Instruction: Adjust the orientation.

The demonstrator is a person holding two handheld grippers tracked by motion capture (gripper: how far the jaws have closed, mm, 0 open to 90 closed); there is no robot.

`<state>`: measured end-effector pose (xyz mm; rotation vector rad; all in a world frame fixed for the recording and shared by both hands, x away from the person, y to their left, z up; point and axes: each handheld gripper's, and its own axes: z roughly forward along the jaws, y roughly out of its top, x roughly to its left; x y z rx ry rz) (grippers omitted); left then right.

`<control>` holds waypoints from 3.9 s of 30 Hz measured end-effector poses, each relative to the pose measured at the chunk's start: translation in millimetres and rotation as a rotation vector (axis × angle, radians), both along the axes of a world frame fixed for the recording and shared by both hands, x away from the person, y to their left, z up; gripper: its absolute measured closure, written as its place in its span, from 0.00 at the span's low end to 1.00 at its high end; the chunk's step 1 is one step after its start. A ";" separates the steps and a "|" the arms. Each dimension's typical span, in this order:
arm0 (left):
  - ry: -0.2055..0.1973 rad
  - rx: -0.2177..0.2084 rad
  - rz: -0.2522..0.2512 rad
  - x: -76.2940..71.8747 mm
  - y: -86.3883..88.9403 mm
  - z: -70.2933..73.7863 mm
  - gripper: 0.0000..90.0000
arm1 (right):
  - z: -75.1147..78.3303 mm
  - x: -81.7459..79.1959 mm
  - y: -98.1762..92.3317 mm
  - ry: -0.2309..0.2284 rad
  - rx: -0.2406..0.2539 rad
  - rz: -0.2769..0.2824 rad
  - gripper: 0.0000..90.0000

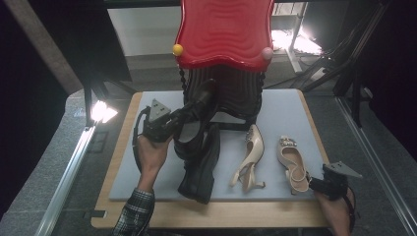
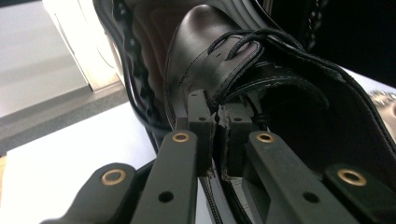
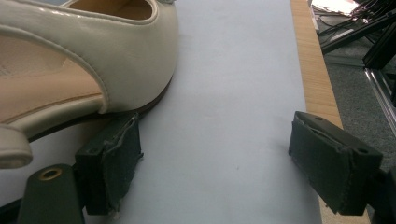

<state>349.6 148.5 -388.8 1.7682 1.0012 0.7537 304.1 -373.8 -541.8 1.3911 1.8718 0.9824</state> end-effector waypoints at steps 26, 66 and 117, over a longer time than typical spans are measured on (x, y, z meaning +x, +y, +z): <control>-0.093 -0.060 0.195 80.9 -34.2 -2.9 0.95 | 0.0 0.1 -0.2 0.000 0.000 0.005 0.19; -0.137 -0.101 0.150 87.7 -45.1 3.7 0.48 | 0.0 0.0 -0.2 0.002 0.000 0.007 0.18; 0.042 -0.011 -0.015 90.0 -50.5 -57.0 1.00 | 0.0 0.1 0.0 0.001 -0.003 0.007 0.18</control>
